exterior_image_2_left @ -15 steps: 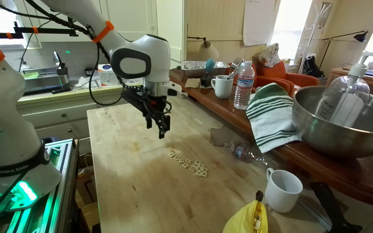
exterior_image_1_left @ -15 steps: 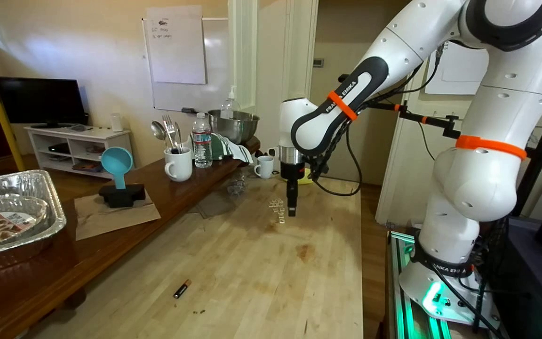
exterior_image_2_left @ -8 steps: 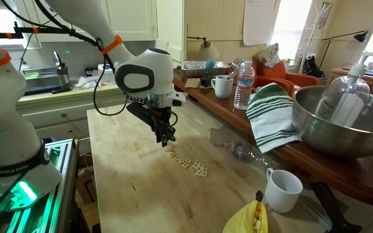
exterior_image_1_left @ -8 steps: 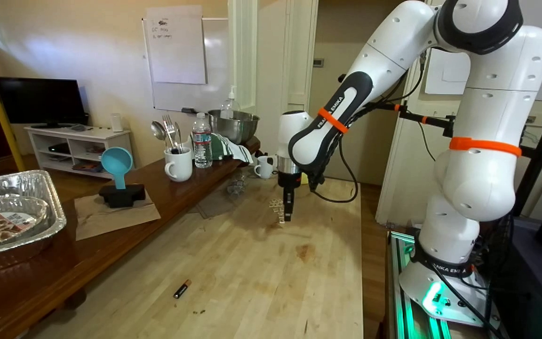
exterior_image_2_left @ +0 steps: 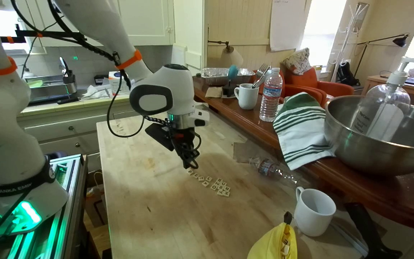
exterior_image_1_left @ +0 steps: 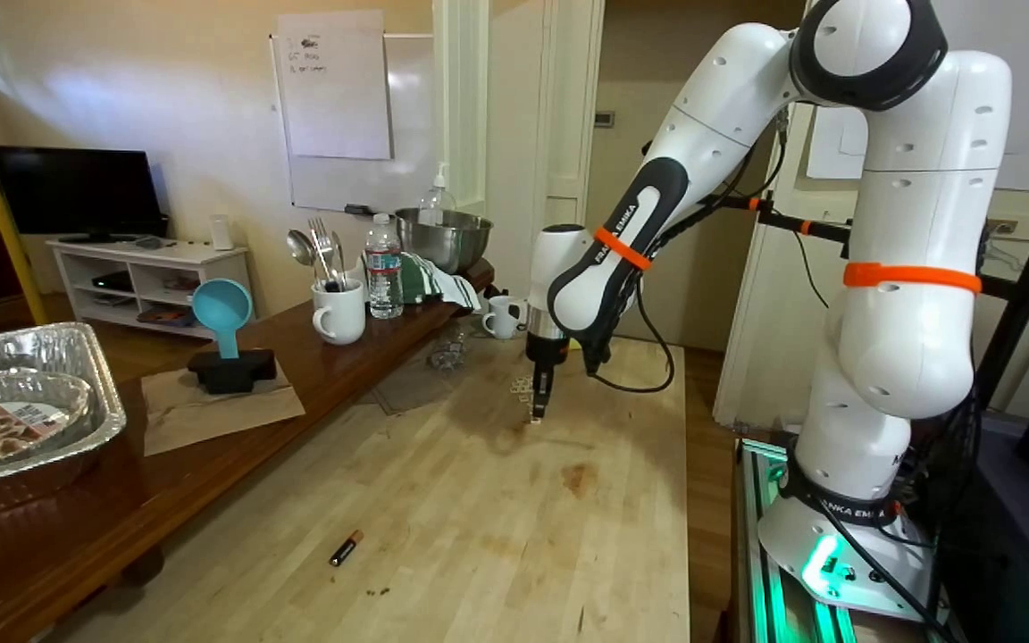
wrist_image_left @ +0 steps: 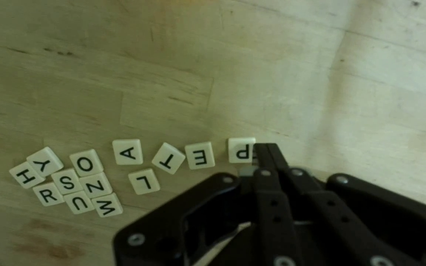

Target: Put 5 letter blocks in a line

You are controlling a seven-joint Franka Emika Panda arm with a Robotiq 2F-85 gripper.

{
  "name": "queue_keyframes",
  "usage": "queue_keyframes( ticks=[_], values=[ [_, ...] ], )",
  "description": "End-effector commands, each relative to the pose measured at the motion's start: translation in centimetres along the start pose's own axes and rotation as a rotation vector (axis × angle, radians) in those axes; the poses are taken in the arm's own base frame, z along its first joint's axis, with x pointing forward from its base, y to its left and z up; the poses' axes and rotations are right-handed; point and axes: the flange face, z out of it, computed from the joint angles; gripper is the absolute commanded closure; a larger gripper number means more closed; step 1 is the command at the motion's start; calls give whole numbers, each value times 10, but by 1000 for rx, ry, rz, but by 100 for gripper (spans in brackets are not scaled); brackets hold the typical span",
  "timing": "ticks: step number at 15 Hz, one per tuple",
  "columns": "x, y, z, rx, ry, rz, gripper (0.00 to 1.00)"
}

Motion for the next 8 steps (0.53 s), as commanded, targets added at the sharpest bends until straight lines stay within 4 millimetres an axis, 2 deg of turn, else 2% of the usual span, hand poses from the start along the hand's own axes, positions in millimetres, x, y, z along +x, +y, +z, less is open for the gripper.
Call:
queue_keyframes(
  ticks=[1, 8],
  values=[
    [1, 5, 11, -12, 8, 3, 100],
    [7, 6, 27, -15, -6, 4, 100]
  ],
)
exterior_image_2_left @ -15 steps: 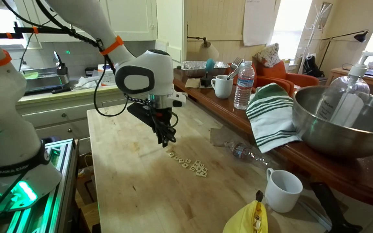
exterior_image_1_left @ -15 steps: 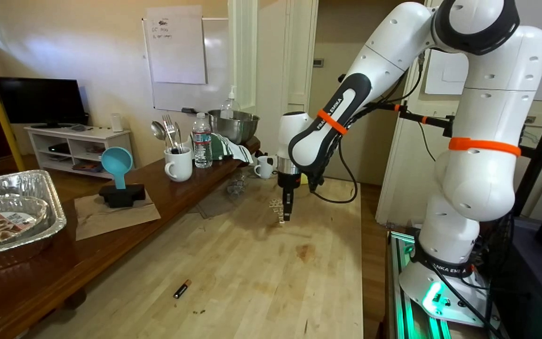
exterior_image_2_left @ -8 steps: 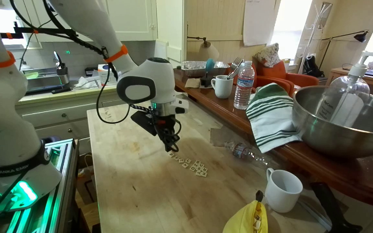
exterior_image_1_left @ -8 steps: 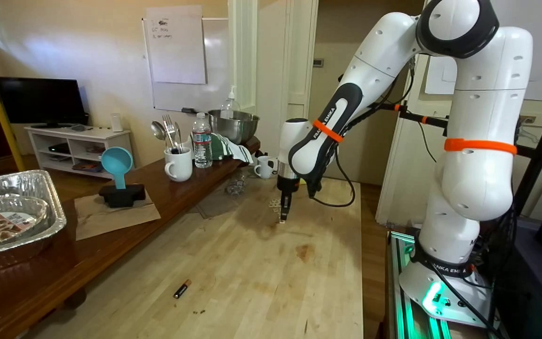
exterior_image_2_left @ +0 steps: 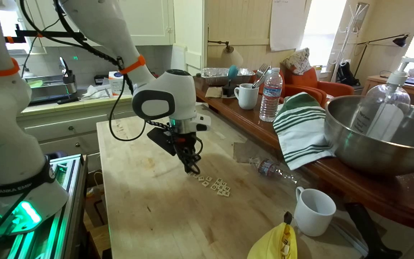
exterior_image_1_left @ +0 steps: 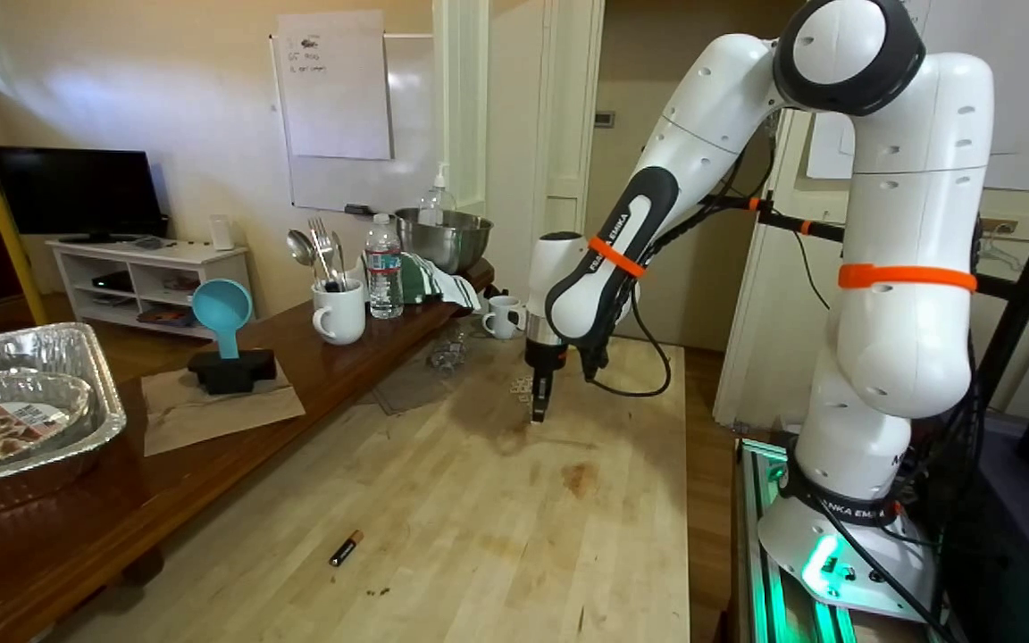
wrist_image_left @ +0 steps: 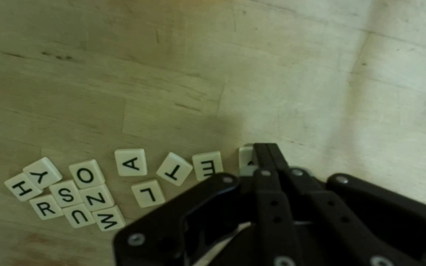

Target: Put 5 letter blocks in a line

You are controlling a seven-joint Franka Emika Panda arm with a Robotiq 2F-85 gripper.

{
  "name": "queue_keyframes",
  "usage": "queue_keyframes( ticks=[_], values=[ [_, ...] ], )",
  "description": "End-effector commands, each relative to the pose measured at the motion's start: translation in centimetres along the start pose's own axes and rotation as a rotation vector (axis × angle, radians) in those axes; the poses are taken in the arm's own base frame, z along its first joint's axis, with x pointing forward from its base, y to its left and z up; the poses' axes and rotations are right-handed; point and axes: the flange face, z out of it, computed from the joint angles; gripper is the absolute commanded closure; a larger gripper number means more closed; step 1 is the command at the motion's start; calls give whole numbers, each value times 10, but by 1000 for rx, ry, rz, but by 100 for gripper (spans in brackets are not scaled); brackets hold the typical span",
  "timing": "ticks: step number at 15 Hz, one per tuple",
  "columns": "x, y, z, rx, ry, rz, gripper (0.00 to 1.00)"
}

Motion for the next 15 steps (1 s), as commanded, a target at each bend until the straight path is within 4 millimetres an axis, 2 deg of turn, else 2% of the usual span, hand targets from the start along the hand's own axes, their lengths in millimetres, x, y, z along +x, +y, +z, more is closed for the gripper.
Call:
queue_keyframes(
  ticks=[1, 5, 11, 15],
  values=[
    [8, 0, 15, -8, 1, 1, 100],
    [15, -8, 16, 3, -4, -7, 100],
    [30, -41, 19, 20, -20, -55, 100],
    [38, -50, 19, 23, -22, -35, 100]
  ],
)
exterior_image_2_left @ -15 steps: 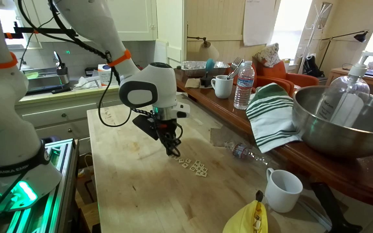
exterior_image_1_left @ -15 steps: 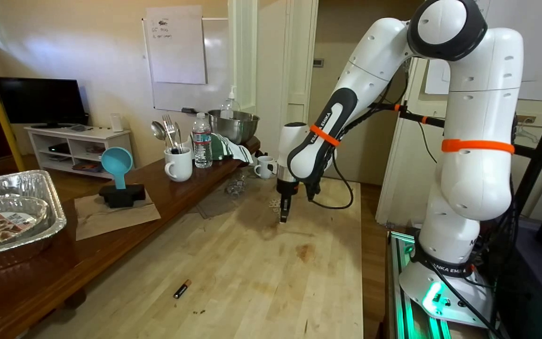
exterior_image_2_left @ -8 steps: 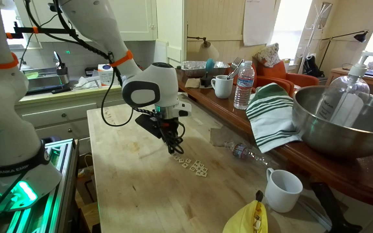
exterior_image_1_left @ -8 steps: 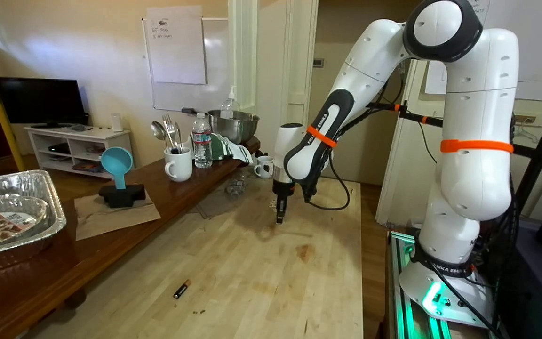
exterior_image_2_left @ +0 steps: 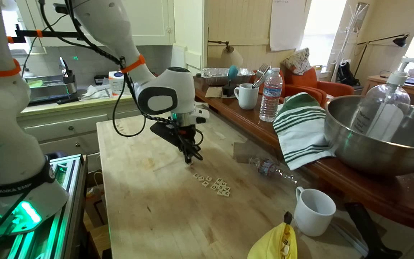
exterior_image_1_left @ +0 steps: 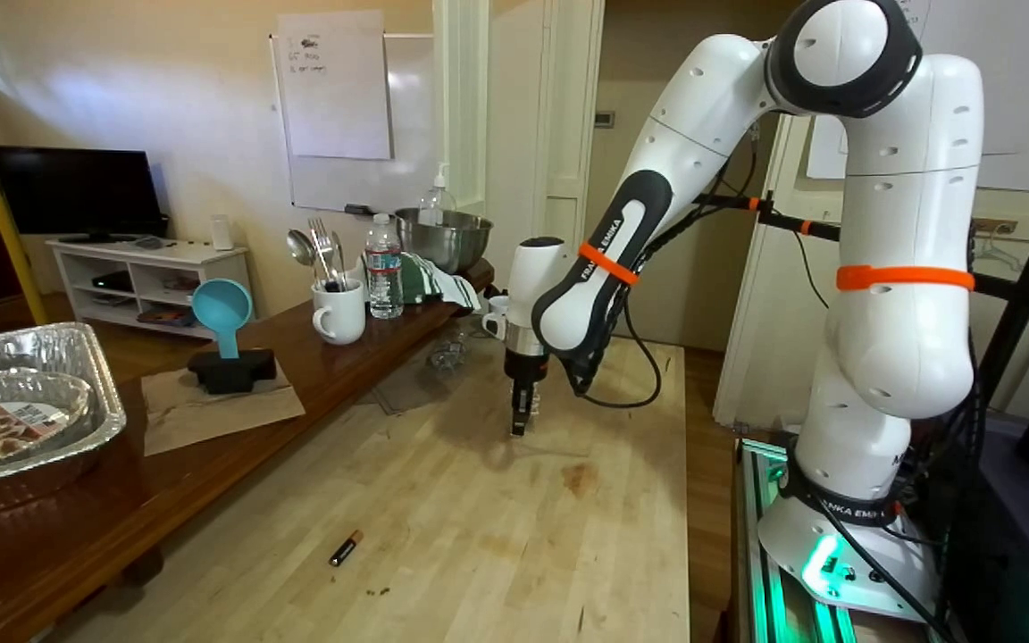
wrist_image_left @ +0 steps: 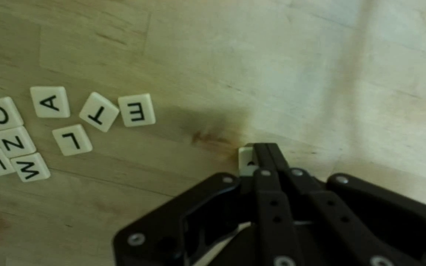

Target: Put 5 letter blocks in a line

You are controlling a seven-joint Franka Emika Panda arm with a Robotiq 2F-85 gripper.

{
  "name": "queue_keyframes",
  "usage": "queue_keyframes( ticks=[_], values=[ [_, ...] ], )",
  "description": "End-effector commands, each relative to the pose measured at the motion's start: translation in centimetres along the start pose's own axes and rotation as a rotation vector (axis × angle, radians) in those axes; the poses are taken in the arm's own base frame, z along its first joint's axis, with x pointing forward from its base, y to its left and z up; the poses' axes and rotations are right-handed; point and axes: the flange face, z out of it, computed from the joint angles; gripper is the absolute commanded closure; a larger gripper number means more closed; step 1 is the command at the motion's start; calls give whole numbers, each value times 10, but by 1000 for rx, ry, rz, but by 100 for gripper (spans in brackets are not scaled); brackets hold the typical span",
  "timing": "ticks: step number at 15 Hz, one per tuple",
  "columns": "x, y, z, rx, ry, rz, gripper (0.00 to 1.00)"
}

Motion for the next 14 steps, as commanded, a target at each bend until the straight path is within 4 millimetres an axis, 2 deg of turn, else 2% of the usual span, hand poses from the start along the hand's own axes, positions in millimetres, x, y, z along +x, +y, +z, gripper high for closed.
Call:
queue_keyframes(
  ticks=[1, 8, 14],
  values=[
    [7, -10, 17, 15, -39, 20, 100],
    [11, -18, -2, 20, -49, 76, 100],
    [9, -13, -24, 12, -14, 83, 100]
  ],
)
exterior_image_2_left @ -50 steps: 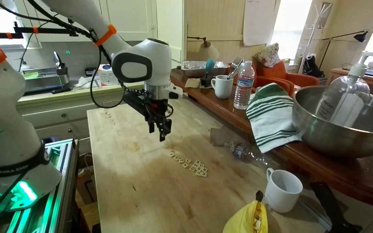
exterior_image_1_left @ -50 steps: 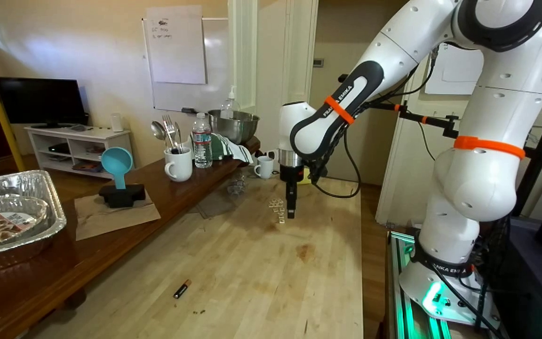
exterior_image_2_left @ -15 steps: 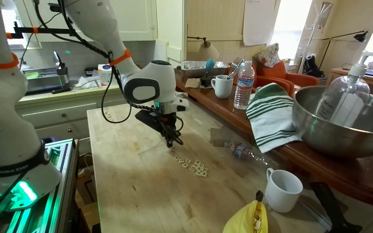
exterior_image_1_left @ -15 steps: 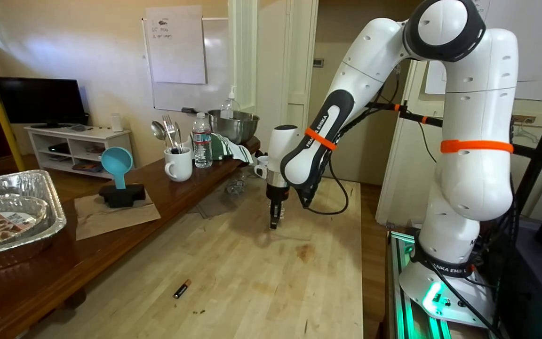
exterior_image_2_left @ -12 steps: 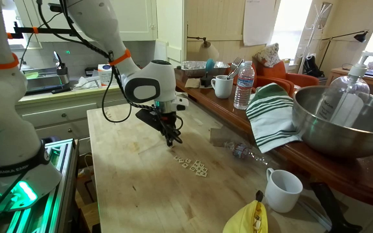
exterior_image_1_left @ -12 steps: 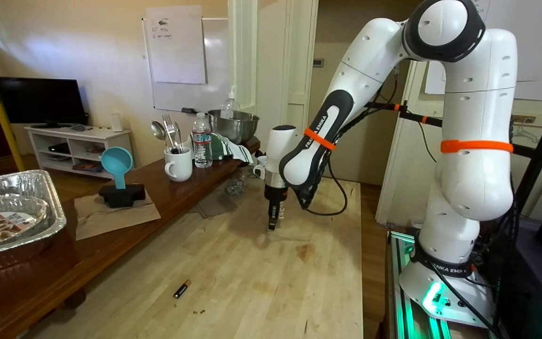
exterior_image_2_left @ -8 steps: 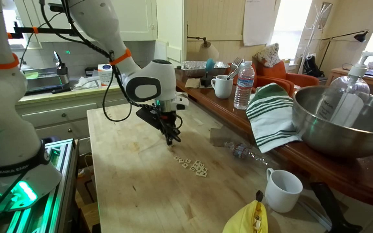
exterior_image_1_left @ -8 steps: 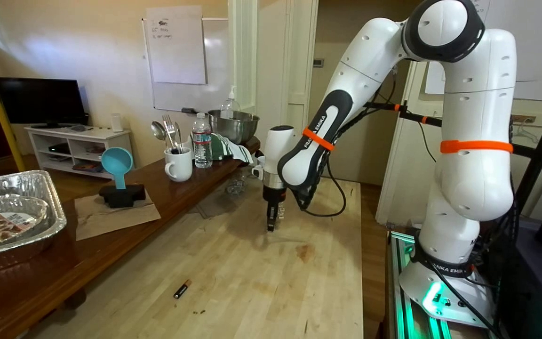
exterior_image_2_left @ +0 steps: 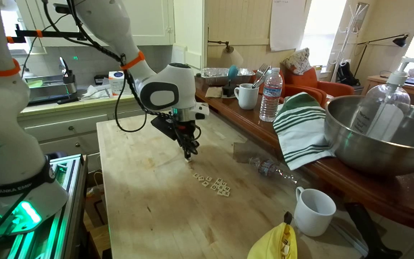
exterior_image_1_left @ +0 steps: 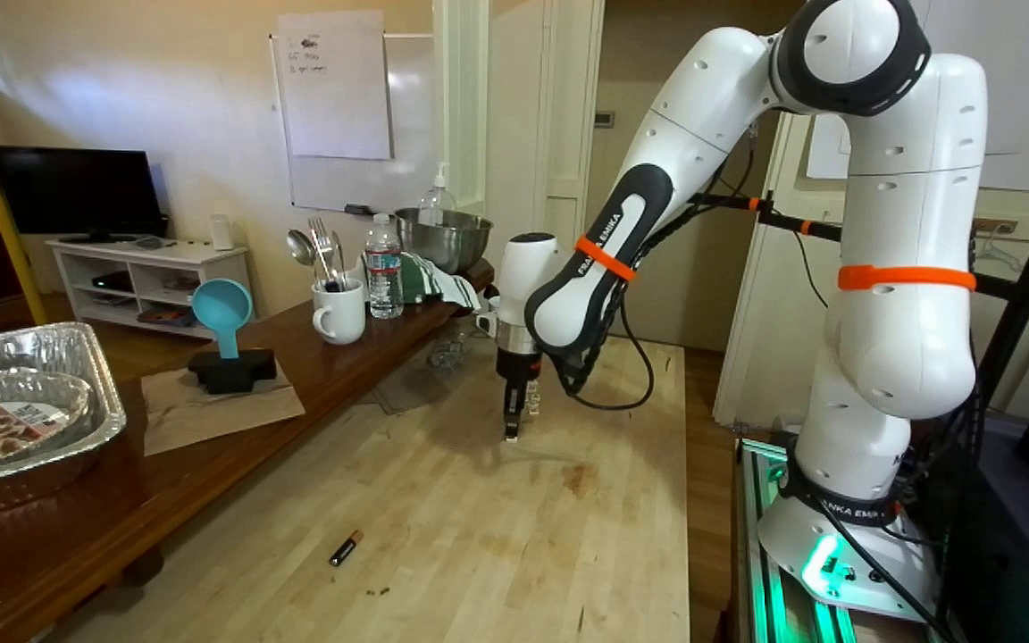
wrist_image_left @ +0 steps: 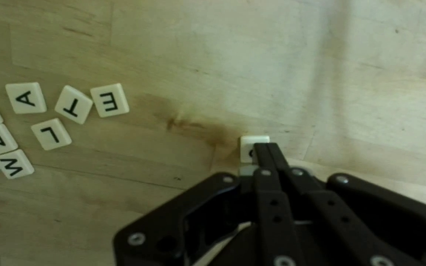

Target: Put 5 letter blocks in a line

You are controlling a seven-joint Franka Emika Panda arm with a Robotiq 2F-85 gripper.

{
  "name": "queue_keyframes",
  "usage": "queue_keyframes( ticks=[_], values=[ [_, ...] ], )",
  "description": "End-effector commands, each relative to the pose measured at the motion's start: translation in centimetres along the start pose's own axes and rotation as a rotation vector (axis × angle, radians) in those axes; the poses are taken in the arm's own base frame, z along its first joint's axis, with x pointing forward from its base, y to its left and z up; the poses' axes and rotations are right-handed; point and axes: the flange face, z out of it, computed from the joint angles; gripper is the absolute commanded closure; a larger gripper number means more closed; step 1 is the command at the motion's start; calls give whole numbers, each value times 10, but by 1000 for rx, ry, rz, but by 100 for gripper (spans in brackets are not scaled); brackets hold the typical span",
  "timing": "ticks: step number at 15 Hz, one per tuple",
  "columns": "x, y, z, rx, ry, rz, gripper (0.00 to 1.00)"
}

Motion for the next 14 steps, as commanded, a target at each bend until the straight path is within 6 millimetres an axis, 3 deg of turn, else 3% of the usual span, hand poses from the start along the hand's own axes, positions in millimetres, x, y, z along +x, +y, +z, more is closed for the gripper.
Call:
queue_keyframes(
  ticks=[1, 6, 14],
  values=[
    [-5, 2, -21, -2, 7, 18, 100],
    [-17, 27, -35, -20, 17, 30, 100],
    [-48, 70, -17, -27, -11, 53, 100]
  ],
)
